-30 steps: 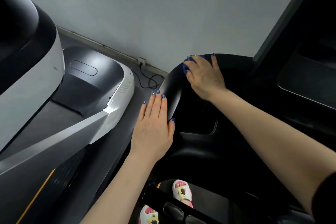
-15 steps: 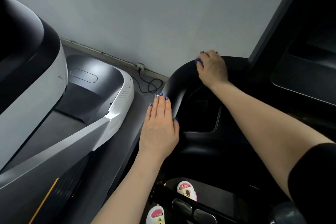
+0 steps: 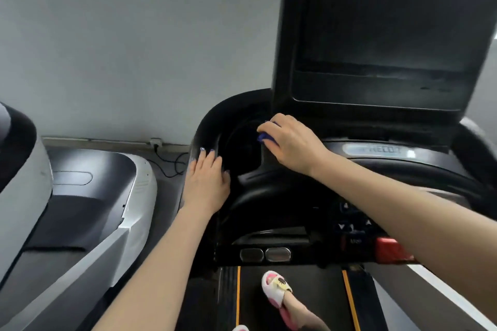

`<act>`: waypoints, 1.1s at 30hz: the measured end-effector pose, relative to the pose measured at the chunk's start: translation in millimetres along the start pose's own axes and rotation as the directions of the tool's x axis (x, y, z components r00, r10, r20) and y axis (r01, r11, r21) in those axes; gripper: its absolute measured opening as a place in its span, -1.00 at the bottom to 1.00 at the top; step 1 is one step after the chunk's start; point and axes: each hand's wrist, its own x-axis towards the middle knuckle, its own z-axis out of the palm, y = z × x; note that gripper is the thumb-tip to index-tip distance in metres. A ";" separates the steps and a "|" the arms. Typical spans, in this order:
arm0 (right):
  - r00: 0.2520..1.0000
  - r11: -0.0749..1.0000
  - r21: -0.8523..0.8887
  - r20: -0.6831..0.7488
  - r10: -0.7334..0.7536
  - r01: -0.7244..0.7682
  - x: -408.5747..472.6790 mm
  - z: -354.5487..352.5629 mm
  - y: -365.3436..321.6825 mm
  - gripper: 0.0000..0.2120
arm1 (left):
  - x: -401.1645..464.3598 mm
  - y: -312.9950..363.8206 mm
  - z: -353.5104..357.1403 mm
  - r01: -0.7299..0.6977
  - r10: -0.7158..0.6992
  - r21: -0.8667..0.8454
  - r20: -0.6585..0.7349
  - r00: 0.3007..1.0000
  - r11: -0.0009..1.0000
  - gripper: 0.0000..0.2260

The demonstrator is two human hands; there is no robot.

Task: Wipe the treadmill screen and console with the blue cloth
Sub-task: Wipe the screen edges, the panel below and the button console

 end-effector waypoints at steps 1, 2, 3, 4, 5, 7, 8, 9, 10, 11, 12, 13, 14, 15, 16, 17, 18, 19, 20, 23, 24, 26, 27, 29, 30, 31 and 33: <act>1.000 1.000 -0.004 0.009 0.014 -0.014 -12.9 -15.0 -3.7 -0.70 | -3.3 7.0 -5.0 -0.023 0.023 -0.007 -0.007 1.000 1.000 -0.59; 0.999 1.000 -0.007 0.014 0.031 -0.031 -25.3 -29.5 -6.6 -0.64 | -7.8 15.3 -9.7 -0.048 0.047 -0.026 -0.022 0.999 0.999 -0.59; 0.999 0.999 -0.007 0.014 0.050 -0.049 -37.2 -43.0 -8.9 -0.59 | -12.6 24.2 -13.9 -0.077 0.074 -0.060 -0.044 0.996 0.995 -0.59; 0.998 0.998 -0.010 0.010 0.067 -0.067 -49.4 -56.0 -10.9 -0.56 | -18.0 33.6 -17.5 -0.113 0.106 -0.100 -0.072 0.992 0.989 -0.60; 0.997 0.997 -0.012 0.000 0.079 -0.079 -61.9 -67.7 -12.7 -0.54 | -23.8 43.8 -20.8 -0.156 0.142 -0.136 -0.102 0.985 0.978 -0.61; 0.994 0.995 -0.004 -0.032 0.103 -0.103 -87.7 -88.3 -14.5 -0.56 | -35.3 67.0 -26.8 -0.241 0.214 -0.181 -0.154 0.965 0.954 -0.63; 0.992 0.993 0.000 -0.039 0.119 -0.119 -100.8 -97.0 -14.8 -0.58 | -40.9 79.5 -29.0 -0.278 0.247 -0.199 -0.169 0.954 0.940 -0.63; 0.989 0.990 0.004 -0.043 0.141 -0.141 -114.1 -104.0 -14.0 -0.59 | -46.4 92.6 -31.2 -0.314 0.278 -0.216 -0.180 0.943 0.924 -0.63; 0.985 0.986 0.016 -0.050 0.167 -0.167 -127.5 -110.2 -12.4 -0.61 | -51.6 105.9 -32.9 -0.348 0.309 -0.232 -0.191 0.932 0.908 -0.63; 0.978 0.980 0.042 -0.060 0.198 -0.196 -141.2 -115.5 -10.0 -0.62 | -56.4 119.3 -34.0 -0.381 0.338 -0.243 -0.200 0.920 0.892 -0.63; 0.971 0.972 0.079 -0.072 0.229 -0.224 -155.1 -120.2 -7.3 -0.62 | -61.0 132.5 -34.1 -0.412 0.367 -0.245 -0.207 0.907 0.878 -0.63; 0.962 0.962 0.116 -0.091 0.257 -0.246 -169.1 -124.4 -4.0 -0.63 | -65.2 145.6 -33.0 -0.444 0.399 -0.241 -0.213 0.892 0.863 -0.63; 0.953 0.953 0.147 -0.116 0.281 -0.264 -183.0 -128.5 0.2 -0.64 | -68.7 158.4 -31.0 -0.478 0.432 -0.231 -0.225 0.874 0.847 -0.63; 0.941 0.943 0.178 -0.143 0.306 -0.280 -196.7 -132.0 4.6 -0.64 | -71.7 171.2 -28.0 -0.511 0.462 -0.223 -0.237 0.855 0.831 -0.64; 0.927 0.931 0.213 -0.167 0.335 -0.298 -211.0 -135.7 9.3 -0.63 | -74.6 184.4 -24.1 -0.538 0.488 -0.216 -0.247 0.837 0.815 -0.64; 0.913 0.917 0.248 -0.189 0.362 -0.312 -225.4 -138.6 15.0 -0.63 | -77.3 197.9 -19.4 -0.562 0.511 -0.208 -0.253 0.822 0.801 -0.63; 0.900 0.906 0.279 -0.212 0.382 -0.319 -240.2 -141.5 21.1 -0.62 | -80.4 211.6 -13.4 -0.583 0.533 -0.199 -0.252 0.807 0.788 -0.61; 0.886 0.896 0.302 -0.233 0.400 -0.325 -255.6 -143.5 28.3 -0.62 | -83.7 225.3 -6.3 -0.601 0.556 -0.191 -0.245 0.795 0.776 -0.60; 0.872 0.883 0.328 -0.248 0.423 -0.335 -271.0 -145.6 36.0 -0.62 | -86.9 238.8 1.5 -0.617 0.576 -0.185 -0.234 0.783 0.765 -0.58; 0.805 0.829 0.399 -0.286 0.519 -0.393 -320.9 -148.8 63.6 -0.62 | -95.0 280.0 27.8 -0.655 0.629 -0.174 -0.185 0.755 0.736 -0.55; 0.770 0.805 0.407 -0.298 0.564 -0.432 -338.0 -148.7 73.7 -0.62 | -96.9 293.5 36.7 -0.664 0.643 -0.167 -0.163 0.748 0.729 -0.54; 0.681 0.724 0.442 -0.287 0.673 -0.529 -371.6 -145.2 96.6 -0.60 | -98.8 320.6 53.9 -0.676 0.666 -0.153 -0.117 0.737 0.721 -0.53; 0.634 0.678 0.459 -0.274 0.723 -0.574 -387.7 -140.9 108.4 -0.59 | -100.2 332.6 61.9 -0.683 0.679 -0.143 -0.086 0.729 0.716 -0.53; 0.546 0.609 0.475 -0.281 0.789 -0.636 -415.1 -128.4 132.6 -0.59 | -100.6 352.6 78.3 -0.704 0.706 -0.108 -0.028 0.707 0.701 -0.52; 0.516 0.590 0.473 -0.290 0.806 -0.655 -424.3 -120.5 144.2 -0.60 | -99.6 361.2 85.8 -0.715 0.717 -0.080 -0.008 0.697 0.695 -0.52; 0.502 0.581 0.469 -0.296 0.813 -0.665 -430.2 -111.7 154.7 -0.61 | -97.8 369.0 92.4 -0.722 0.723 -0.055 0.013 0.691 0.690 -0.51; 0.509 0.593 0.464 -0.305 0.805 -0.658 -435.3 -92.9 171.4 -0.63 | -93.3 381.6 103.2 -0.726 0.726 -0.022 0.050 0.686 0.688 -0.50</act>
